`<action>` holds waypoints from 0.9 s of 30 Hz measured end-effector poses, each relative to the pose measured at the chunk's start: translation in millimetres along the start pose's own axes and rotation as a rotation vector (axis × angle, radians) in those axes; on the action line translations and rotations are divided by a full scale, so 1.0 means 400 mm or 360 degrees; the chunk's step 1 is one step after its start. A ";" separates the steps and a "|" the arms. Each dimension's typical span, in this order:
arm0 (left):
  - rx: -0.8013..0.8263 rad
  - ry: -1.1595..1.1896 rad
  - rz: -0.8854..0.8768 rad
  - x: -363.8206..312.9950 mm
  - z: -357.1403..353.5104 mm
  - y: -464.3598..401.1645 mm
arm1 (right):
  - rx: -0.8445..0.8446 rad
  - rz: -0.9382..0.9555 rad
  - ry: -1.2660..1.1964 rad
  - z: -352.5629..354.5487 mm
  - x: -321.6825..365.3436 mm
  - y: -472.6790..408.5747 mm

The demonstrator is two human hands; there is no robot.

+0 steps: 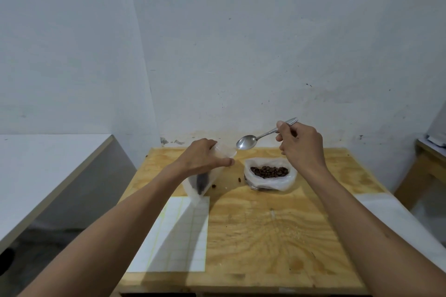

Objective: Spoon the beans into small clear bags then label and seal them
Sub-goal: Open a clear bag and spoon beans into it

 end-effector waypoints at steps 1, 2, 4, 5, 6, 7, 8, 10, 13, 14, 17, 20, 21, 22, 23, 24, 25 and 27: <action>-0.0010 0.0026 0.0007 0.001 -0.001 0.000 | -0.0015 -0.0001 -0.0002 0.010 -0.008 0.001; -0.0023 0.0051 0.0009 0.000 -0.001 -0.001 | -0.0027 -0.0003 0.0000 0.020 -0.017 0.002; -0.0053 0.0114 0.0010 -0.004 -0.002 -0.002 | -0.0043 -0.0004 0.0034 0.039 -0.037 0.007; -0.0075 0.0153 0.0006 -0.007 -0.002 -0.004 | -0.0048 0.0003 0.0060 0.048 -0.047 0.011; -0.0096 0.0191 -0.0001 -0.012 -0.001 -0.006 | -0.0047 0.0014 0.0087 0.058 -0.058 0.017; -0.0115 0.0224 -0.0013 -0.018 -0.001 -0.007 | -0.0040 0.0030 0.0128 0.067 -0.068 0.024; -0.0131 0.0253 -0.0028 -0.025 0.000 -0.008 | -0.0035 0.0059 0.0180 0.075 -0.077 0.032; -0.0156 0.0310 -0.0046 -0.038 0.001 -0.011 | -0.0028 0.0142 0.0337 0.087 -0.096 0.051; -0.0180 0.0378 -0.0045 -0.056 -0.001 -0.018 | 0.0053 0.0310 0.0734 0.085 -0.129 0.080; -0.0186 0.0394 -0.0045 -0.061 -0.003 -0.021 | 0.0093 0.0366 0.0854 0.079 -0.140 0.091; -0.0206 0.0473 -0.0048 -0.079 -0.009 -0.029 | 0.0203 0.0773 0.1198 0.061 -0.168 0.122; -0.0246 0.0610 -0.0031 -0.099 -0.012 -0.032 | 0.0391 0.1059 0.1290 0.055 -0.197 0.140; -0.0251 0.0660 -0.0021 -0.106 -0.012 -0.032 | 0.0458 0.1056 0.1301 0.057 -0.201 0.144; -0.0256 0.0709 -0.0011 -0.112 -0.012 -0.032 | 0.0521 0.1031 0.1325 0.060 -0.204 0.147; -0.0267 0.0742 -0.0001 -0.119 -0.010 -0.031 | 0.0582 0.0996 0.1362 0.063 -0.205 0.149; -0.0280 0.0770 0.0004 -0.123 -0.007 -0.031 | 0.0626 0.0981 0.1390 0.067 -0.204 0.147; -0.0289 0.0803 0.0002 -0.127 -0.005 -0.033 | 0.0646 0.0954 0.1395 0.072 -0.198 0.144; -0.0297 0.0863 -0.0018 -0.138 0.000 -0.034 | 0.0596 0.0812 0.1296 0.074 -0.174 0.130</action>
Point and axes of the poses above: each hand's wrist, its own y-axis away from the middle knuckle, its own z-axis out of the back of the hand, x = y × z, the point moved 1 cm from there along -y, towards the middle knuckle, and after that the axes turned 15 degrees about x, right-handed, at the moved point
